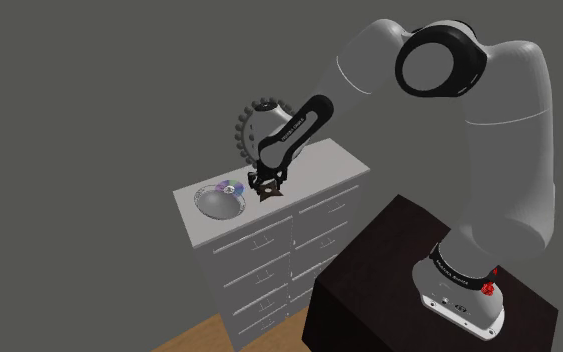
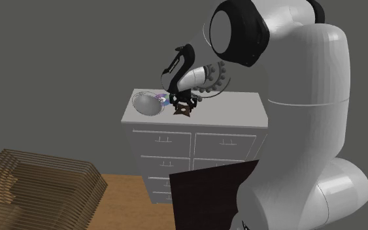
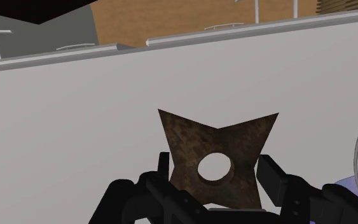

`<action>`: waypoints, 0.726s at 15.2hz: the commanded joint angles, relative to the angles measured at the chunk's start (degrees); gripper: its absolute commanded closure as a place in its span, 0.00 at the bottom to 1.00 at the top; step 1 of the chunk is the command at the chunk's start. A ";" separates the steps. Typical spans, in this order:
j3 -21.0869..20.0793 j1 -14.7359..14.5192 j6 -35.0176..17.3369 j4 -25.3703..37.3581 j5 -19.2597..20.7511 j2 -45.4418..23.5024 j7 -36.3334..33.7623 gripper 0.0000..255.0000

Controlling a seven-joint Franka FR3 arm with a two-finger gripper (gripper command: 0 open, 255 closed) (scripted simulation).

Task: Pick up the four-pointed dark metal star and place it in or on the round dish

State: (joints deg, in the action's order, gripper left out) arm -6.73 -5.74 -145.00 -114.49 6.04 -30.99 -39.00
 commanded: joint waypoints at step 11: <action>-0.28 0.19 1.64 -0.29 -0.34 1.85 0.23 1.00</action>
State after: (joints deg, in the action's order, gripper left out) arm -6.94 -5.70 -143.95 -114.79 5.82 -29.70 -38.97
